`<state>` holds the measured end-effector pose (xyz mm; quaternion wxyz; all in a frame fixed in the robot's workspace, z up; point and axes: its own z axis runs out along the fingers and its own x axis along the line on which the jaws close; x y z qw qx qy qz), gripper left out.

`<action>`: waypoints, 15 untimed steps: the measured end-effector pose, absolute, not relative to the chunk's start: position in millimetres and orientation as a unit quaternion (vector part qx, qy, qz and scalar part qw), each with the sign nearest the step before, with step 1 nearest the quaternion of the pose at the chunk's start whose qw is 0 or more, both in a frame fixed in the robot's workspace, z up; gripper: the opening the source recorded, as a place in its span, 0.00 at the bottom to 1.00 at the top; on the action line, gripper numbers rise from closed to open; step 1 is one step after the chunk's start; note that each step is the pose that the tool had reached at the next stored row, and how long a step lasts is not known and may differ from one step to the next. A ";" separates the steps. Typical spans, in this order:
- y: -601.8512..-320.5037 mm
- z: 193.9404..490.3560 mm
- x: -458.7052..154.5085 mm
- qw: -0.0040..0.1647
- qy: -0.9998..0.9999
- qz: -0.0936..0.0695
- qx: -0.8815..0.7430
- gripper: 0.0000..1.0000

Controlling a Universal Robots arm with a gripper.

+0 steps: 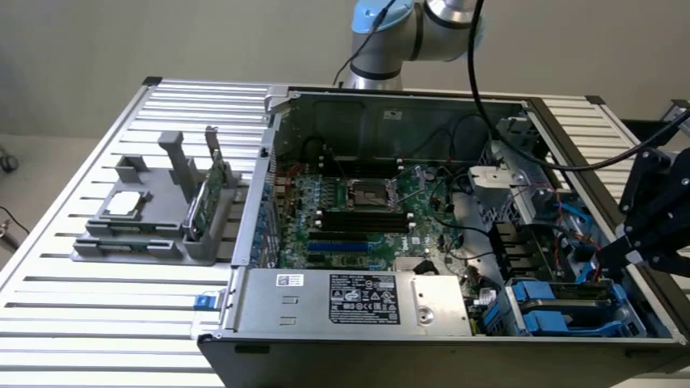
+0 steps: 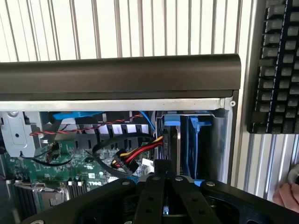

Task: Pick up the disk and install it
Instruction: 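Insert the first disk wire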

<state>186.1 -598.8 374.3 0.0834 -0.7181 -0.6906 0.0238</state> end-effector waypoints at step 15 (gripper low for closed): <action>-596.4 390.9 169.0 0.085 -0.690 0.025 -0.718 0.30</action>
